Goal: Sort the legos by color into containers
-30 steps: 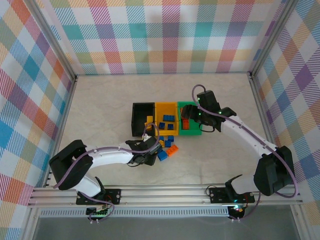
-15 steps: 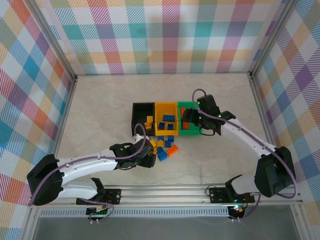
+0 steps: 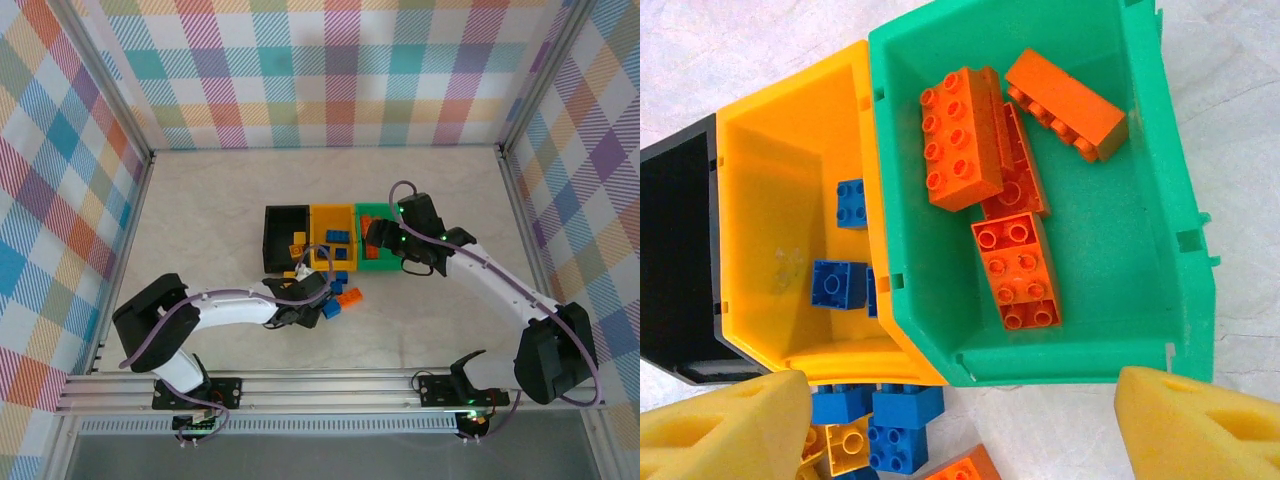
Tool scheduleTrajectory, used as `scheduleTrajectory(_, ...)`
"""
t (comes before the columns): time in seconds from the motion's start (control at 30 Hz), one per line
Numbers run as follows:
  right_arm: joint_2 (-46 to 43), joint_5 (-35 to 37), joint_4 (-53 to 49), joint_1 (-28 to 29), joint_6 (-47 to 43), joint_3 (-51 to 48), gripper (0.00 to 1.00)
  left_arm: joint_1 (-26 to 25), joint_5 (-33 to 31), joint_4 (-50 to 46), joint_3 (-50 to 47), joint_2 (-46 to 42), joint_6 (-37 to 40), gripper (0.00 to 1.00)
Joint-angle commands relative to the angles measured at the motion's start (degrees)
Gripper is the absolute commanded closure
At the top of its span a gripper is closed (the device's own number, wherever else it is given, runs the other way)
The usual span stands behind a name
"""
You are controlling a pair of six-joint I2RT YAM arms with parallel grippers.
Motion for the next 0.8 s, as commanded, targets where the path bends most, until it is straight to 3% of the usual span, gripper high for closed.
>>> scheduleTrajectory(0.0, -1.1, -0.5, 0.9, 0.1, 0.5, -0.9, 0.2, 0.5, -1.0, 1.2, 0.0, 3.0, 1.9, 0.41)
scheduleTrajectory(0.13, -1.1, -0.3, 0.8, 0.1, 0.5, -0.9, 0.2, 0.2, 0.3, -0.4, -1.1, 1.6, 0.6, 0.58)
scheduleTrajectory(0.4, -2.2, -1.2, 1.1, 0.1, 0.8, -1.8, 0.2, -1.2, -0.1, -9.8, -2.0, -17.4, -4.4, 0.66)
scheduleTrajectory(0.47, -2.7, -1.5, 1.4, 0.1, 0.8, -2.6, 0.2, 1.7, 0.6, -10.6, 0.7, -20.4, -4.3, 0.66)
scheduleTrajectory(0.57, -3.4, -2.0, 1.7, 0.2, 1.2, -4.3, 0.2, 10.1, 3.1, -9.8, 5.5, -19.3, -3.1, 0.66)
scheduleTrajectory(0.67, -4.2, -2.7, 1.8, 0.3, 1.4, -6.4, 0.21, 17.1, 6.4, -7.5, 11.4, -13.0, -2.5, 0.66)
scheduleTrajectory(0.77, -5.2, -2.9, 1.6, 0.7, 1.5, -8.5, 0.21, 19.9, 5.8, -8.2, 19.3, -4.3, -2.0, 0.66)
